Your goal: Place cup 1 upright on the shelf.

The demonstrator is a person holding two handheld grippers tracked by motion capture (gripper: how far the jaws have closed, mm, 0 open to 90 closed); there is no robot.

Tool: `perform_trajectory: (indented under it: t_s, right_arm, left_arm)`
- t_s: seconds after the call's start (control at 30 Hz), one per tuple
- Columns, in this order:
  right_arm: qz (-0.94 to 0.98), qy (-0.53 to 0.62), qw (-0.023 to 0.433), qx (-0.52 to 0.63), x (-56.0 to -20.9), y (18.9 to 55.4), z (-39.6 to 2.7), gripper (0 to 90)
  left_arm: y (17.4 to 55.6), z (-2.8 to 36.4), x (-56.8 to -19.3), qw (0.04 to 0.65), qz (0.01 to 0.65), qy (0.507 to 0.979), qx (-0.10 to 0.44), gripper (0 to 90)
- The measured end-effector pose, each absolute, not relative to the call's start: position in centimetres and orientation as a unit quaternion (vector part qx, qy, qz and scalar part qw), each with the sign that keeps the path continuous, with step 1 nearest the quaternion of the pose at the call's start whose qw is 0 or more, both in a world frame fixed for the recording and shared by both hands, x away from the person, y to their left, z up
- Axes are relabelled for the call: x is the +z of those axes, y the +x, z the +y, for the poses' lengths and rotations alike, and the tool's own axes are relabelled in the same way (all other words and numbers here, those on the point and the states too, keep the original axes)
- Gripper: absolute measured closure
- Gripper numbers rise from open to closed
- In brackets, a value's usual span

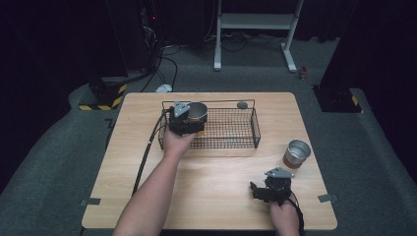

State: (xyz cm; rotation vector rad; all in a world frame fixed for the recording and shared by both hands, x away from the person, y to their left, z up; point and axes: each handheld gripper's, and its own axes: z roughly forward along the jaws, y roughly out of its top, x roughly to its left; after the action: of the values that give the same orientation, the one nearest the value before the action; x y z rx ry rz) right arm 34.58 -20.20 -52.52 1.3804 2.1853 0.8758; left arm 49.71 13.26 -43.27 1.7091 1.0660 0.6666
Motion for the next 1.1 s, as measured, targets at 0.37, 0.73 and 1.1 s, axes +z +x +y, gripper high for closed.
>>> perform_trajectory:
  t_s: [0.37,0.73,1.1]
  right_arm:
    - [0.784,0.494,0.206,0.314,-52.5,34.6,-20.2,8.4]
    - [0.785,0.494,0.205,0.314,-52.5,34.5,-20.2,8.4]
    - [0.785,0.494,0.205,0.314,-52.5,34.5,-20.2,8.4]
  left_arm:
    - [49.9,12.8,-44.3,0.479,0.446,0.705,0.274,13.6]
    - [50.3,12.3,-45.2,0.468,0.452,0.71,0.269,13.6]
    - [50.3,12.4,-46.3,0.444,0.46,0.718,0.276,13.5]
